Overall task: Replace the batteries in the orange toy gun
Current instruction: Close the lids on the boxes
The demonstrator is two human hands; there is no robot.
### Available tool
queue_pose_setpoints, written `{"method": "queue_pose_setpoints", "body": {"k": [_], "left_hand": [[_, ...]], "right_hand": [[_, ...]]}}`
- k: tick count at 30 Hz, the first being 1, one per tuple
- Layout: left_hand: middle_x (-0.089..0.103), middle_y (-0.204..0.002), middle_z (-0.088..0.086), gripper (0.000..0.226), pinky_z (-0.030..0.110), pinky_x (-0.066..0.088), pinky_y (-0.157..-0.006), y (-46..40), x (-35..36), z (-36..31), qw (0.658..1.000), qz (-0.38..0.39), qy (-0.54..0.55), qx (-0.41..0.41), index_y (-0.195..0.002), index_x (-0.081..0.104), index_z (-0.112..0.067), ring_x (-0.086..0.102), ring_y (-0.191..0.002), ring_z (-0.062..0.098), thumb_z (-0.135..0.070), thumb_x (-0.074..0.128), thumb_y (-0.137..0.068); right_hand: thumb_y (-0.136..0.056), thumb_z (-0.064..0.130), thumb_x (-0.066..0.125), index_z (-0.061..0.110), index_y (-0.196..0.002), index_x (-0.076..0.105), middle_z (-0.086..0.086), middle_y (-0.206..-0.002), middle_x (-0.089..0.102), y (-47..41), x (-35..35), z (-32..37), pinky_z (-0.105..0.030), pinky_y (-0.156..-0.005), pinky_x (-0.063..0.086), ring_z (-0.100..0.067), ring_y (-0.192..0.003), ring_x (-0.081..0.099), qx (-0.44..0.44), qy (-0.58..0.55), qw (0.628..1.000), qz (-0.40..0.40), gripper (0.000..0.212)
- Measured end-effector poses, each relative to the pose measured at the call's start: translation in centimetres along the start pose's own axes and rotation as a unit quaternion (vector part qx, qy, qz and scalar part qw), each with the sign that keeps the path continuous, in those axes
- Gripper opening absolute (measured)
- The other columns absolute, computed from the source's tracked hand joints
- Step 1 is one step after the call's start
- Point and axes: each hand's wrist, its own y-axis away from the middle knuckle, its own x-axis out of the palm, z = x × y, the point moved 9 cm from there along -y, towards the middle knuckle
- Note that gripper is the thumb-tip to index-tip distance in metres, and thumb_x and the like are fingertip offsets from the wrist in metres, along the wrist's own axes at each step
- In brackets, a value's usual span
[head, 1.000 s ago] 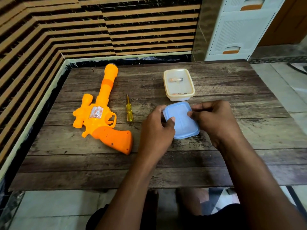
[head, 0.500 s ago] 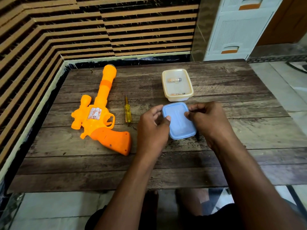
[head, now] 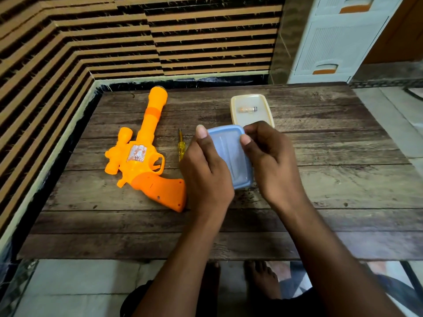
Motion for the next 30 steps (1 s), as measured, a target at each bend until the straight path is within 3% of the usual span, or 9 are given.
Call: {"method": "queue_pose_setpoints", "body": {"k": [3,7,13,16,20,22,24,27,30], "left_hand": [[0.042,-0.055,-0.007,0.046,0.023,0.025,-0.051,0.3,0.0,-0.3,1.0,0.0,0.011,0.01,-0.065,0.035,-0.024,0.044,-0.053,0.007,-0.031,0.031,-0.11],[0.044,-0.059,-0.013,0.039,0.028,0.029,-0.056,0.9,0.7,-1.0,0.999,0.038,-0.003,0.021,-0.069,0.038,-0.03,0.047,-0.059,-0.002,-0.034,0.032,-0.108],[0.044,-0.068,-0.02,0.036,0.024,0.027,-0.061,1.1,0.9,-1.0,0.998,0.054,-0.006,-0.002,-0.076,0.047,-0.023,0.05,-0.07,-0.004,-0.035,0.031,-0.106],[0.042,-0.065,-0.019,0.038,0.022,0.023,-0.059,0.7,0.7,-0.7,0.998,0.045,-0.037,0.01,-0.075,0.046,-0.021,0.047,-0.068,0.008,-0.034,0.031,-0.107],[0.044,-0.055,-0.012,0.046,0.013,0.031,-0.05,-0.1,0.5,-0.5,0.995,0.068,-0.054,0.045,-0.065,0.041,-0.022,0.051,-0.056,-0.004,-0.031,0.035,-0.11],[0.044,-0.05,-0.008,0.052,0.014,0.03,-0.048,-0.5,0.3,-0.5,0.991,0.095,-0.083,0.048,-0.06,0.039,-0.023,0.05,-0.052,-0.001,-0.033,0.036,-0.111],[0.053,-0.055,-0.003,0.054,0.02,0.03,-0.049,-1.6,-0.5,-0.8,0.985,0.098,-0.122,0.065,-0.062,0.049,-0.018,0.053,-0.055,0.006,-0.037,0.036,-0.111],[0.069,-0.089,0.013,0.032,0.033,0.033,-0.064,-4.1,-1.1,-1.3,0.942,0.096,-0.3,0.112,-0.087,0.065,-0.01,0.064,-0.085,0.031,-0.028,0.049,-0.106],[0.063,-0.109,0.02,0.009,0.039,0.038,-0.067,-6.0,0.2,0.2,0.874,0.174,-0.453,0.025,-0.097,0.061,-0.009,0.062,-0.102,0.043,-0.018,0.063,-0.098]], "right_hand": [[-0.11,0.034,0.039,0.024,-0.064,0.037,0.008,-0.054,0.04,0.3,0.7,0.4,-0.03,-0.055,0.027,-0.004,-0.052,0.037,-0.005,0.049,0.998,-0.026,0.047],[-0.115,0.033,0.036,0.026,-0.056,0.027,0.01,-0.042,0.035,0.1,-0.1,0.3,-0.026,-0.048,0.022,-0.005,-0.041,0.032,0.013,0.042,0.995,-0.094,0.06],[-0.115,0.039,0.031,0.02,-0.056,0.034,0.006,-0.046,0.037,-0.4,0.3,0.5,-0.035,-0.048,0.028,-0.01,-0.041,0.037,0.008,0.098,0.992,-0.08,0.062],[-0.114,0.037,0.038,0.026,-0.056,0.031,0.008,-0.046,0.035,-0.2,0.4,0.7,-0.024,-0.048,0.024,-0.008,-0.042,0.038,-0.011,0.096,0.992,-0.079,0.059],[-0.109,0.047,0.045,0.028,-0.063,0.036,0.006,-0.052,0.041,0.2,1.0,-0.1,-0.029,-0.052,0.029,-0.008,-0.049,0.039,0.003,0.108,0.994,-0.033,0.051],[-0.11,0.045,0.045,0.026,-0.064,0.037,0.006,-0.053,0.042,0.2,0.8,-0.4,-0.024,-0.051,0.028,-0.008,-0.05,0.042,0.013,0.116,0.992,-0.041,0.051],[-0.11,0.045,0.046,0.024,-0.063,0.038,0.007,-0.054,0.043,0.0,0.3,-0.8,-0.021,-0.049,0.027,-0.005,-0.051,0.045,0.031,0.113,0.991,-0.065,0.052],[-0.109,0.046,0.046,0.024,-0.063,0.037,0.007,-0.056,0.043,-0.2,-0.1,-1.4,-0.022,-0.048,0.025,-0.005,-0.05,0.044,0.05,0.112,0.989,-0.08,0.052],[-0.11,0.044,0.046,0.024,-0.064,0.038,0.007,-0.058,0.044,-0.3,-0.1,-2.0,-0.024,-0.048,0.023,-0.007,-0.053,0.041,0.068,0.134,0.986,-0.07,0.05]]}}
